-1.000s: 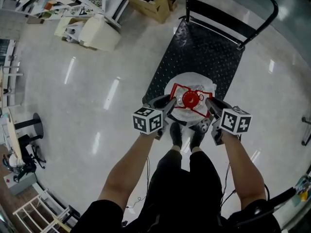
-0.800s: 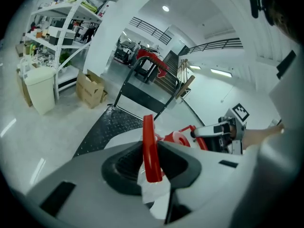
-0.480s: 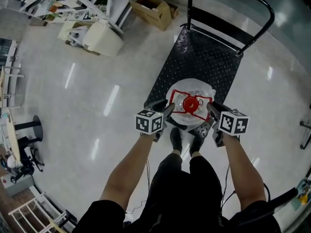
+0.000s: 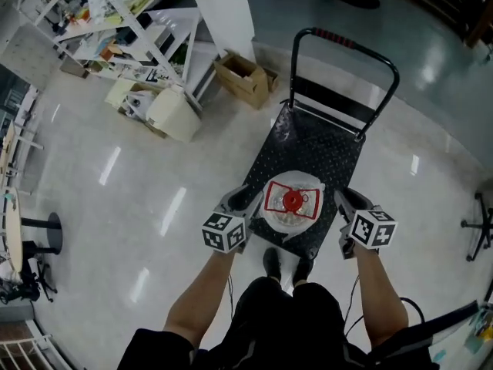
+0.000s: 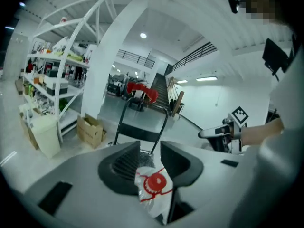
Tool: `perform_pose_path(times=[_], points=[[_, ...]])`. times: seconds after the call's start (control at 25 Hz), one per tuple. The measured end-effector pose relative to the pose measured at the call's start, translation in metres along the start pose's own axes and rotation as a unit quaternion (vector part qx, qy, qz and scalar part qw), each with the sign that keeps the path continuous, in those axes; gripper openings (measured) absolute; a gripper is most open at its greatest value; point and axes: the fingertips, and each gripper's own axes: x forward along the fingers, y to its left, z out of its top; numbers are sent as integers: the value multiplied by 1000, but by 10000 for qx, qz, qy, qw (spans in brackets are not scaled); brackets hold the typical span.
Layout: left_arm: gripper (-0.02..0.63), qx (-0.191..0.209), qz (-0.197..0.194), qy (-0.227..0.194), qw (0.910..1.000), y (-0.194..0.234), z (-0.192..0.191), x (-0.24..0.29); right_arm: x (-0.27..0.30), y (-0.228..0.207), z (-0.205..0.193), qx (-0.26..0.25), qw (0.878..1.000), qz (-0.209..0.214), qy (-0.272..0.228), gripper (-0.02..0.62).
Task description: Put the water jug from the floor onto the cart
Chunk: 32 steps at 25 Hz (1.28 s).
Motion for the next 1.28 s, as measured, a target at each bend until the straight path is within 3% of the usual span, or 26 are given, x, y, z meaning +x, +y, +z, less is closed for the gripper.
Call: perform_pose_path(times=[0.16,0.28,0.52,0.72,0.96,1.28], points=[[124,421,-432,-662,9960,-53,68,-35,-58,38,61,-411,9962,258,-729,74],[11,785,-679,-1066,9889,-84,118,-42,-96,53,108,-682,9886,214,-1325,18],[2,1096,-1104,-1413,9777,-131,167,-62,-144,76,130,-843,9798,169,-1808,3],[2,1462,-1527,-1373,9677,-168,168,-73,-174,87,126,-1040,9747,-48,-1977,3],[2,1592,-2114,-1175,9572,-200,150,-72,-208,75,110,-996,9721,-503,-2064,3],[2,1665,-2378,-1033,9513,-280,119,-98,-289,74,72,-1067,9669,-581,-2245,3]])
